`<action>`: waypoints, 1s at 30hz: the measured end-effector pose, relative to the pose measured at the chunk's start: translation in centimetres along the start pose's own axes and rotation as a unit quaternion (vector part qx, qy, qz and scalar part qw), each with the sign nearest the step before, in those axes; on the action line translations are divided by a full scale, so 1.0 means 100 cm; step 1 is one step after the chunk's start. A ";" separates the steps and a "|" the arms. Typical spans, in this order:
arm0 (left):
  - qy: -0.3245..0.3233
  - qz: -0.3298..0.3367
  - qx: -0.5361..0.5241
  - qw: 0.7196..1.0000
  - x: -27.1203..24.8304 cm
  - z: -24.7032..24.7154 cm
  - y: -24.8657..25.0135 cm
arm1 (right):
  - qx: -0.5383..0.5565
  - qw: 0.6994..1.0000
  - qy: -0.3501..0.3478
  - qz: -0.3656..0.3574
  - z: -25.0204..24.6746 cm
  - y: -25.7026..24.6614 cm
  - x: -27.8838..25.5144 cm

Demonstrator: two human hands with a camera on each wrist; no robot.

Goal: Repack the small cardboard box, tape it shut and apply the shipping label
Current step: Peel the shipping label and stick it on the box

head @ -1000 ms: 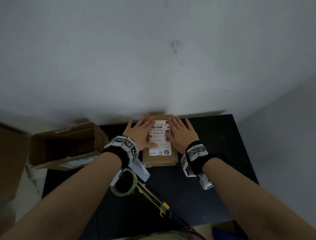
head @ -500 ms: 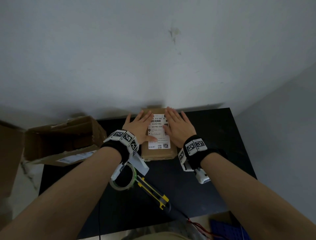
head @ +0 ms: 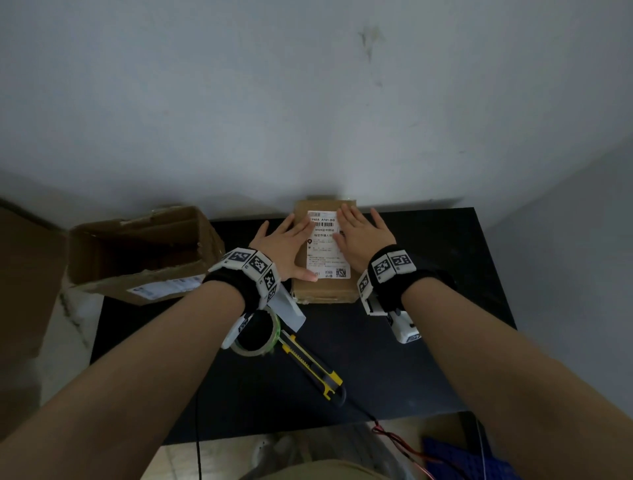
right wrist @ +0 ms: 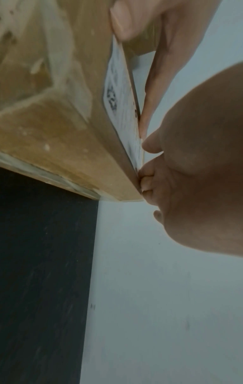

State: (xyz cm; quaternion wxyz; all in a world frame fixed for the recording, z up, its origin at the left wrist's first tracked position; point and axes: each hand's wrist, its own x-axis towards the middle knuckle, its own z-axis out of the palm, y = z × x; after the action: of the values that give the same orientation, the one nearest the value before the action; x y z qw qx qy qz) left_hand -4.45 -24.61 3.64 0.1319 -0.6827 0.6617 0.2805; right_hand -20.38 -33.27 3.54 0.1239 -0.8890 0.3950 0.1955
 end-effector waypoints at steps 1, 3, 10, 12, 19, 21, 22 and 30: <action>-0.002 -0.003 -0.002 1.000 -0.003 0.003 0.001 | 0.000 1.000 -0.003 0.000 -0.001 0.000 0.000; 0.003 -0.011 -0.006 1.000 -0.008 0.008 0.005 | -0.006 1.000 -0.009 -0.001 -0.002 0.001 0.000; -0.003 0.002 0.018 1.000 -0.026 0.019 0.012 | 0.023 0.999 -0.023 0.003 0.001 -0.003 -0.001; 0.009 0.005 0.046 0.999 -0.030 0.022 0.014 | 0.023 1.000 -0.019 0.008 0.002 -0.006 -0.002; 0.053 -0.007 0.096 0.994 -0.042 0.034 0.026 | 0.017 0.999 0.019 -0.029 0.031 -0.023 -0.033; 0.069 -0.012 0.105 0.992 -0.044 0.041 0.031 | 0.023 0.999 0.030 -0.037 0.039 -0.027 -0.045; 0.076 -0.017 0.105 0.991 -0.044 0.044 0.033 | 0.028 0.998 0.034 -0.041 0.042 -0.029 -0.051; 0.078 -0.033 0.076 0.993 -0.048 0.052 0.038 | 0.049 0.995 0.072 -0.053 0.068 -0.043 -0.090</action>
State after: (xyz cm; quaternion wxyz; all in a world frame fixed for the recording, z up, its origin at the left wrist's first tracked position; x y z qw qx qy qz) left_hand -9.12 -18.12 2.86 0.1406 -0.7122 0.6662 0.1707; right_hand -24.31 -22.02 1.78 0.1486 -0.9134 0.3641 0.1051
